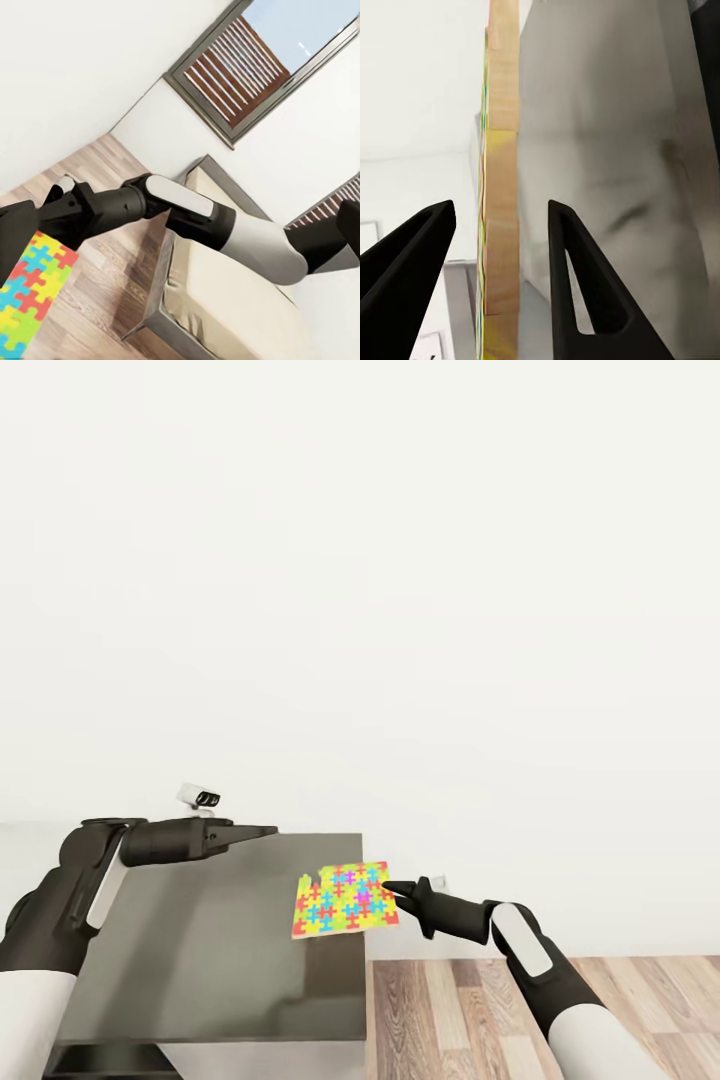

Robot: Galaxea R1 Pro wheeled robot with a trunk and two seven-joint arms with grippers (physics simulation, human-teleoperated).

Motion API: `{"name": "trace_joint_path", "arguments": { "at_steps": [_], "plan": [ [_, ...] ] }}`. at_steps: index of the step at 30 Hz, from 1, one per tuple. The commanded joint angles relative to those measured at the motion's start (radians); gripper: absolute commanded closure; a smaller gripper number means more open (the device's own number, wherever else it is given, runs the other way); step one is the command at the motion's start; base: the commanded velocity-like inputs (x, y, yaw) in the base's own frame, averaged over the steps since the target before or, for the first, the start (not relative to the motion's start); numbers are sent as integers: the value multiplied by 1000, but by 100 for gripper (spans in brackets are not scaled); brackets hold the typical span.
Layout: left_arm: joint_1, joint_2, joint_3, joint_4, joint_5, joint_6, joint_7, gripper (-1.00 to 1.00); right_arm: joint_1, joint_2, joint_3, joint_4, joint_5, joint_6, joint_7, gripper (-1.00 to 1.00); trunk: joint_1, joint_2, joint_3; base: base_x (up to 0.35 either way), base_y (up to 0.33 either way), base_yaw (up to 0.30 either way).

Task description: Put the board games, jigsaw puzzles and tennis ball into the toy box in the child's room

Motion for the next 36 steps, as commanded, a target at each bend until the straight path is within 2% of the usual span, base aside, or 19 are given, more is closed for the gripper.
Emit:
{"name": "trace_joint_path", "arguments": {
  "at_steps": [1, 8, 36],
  "plan": [
    [-1, 2, 3, 0, -1, 11, -4, -100, 0, -3, 2, 0, 9, -1, 10, 100, -4, 7, 2, 0, 0, 0],
    [-1, 5, 30, 3, -2, 11, -4, -100, 0, -9, 2, 1, 8, -31, 11, 100, -31, 56, 24, 0, 0, 0],
    [-3, 8, 34, 3, -1, 12, -4, -100, 1, -8, 2, 1, 8, -66, 11, 100, -138, 252, 112, 0, 0, 0]
  ]
}}
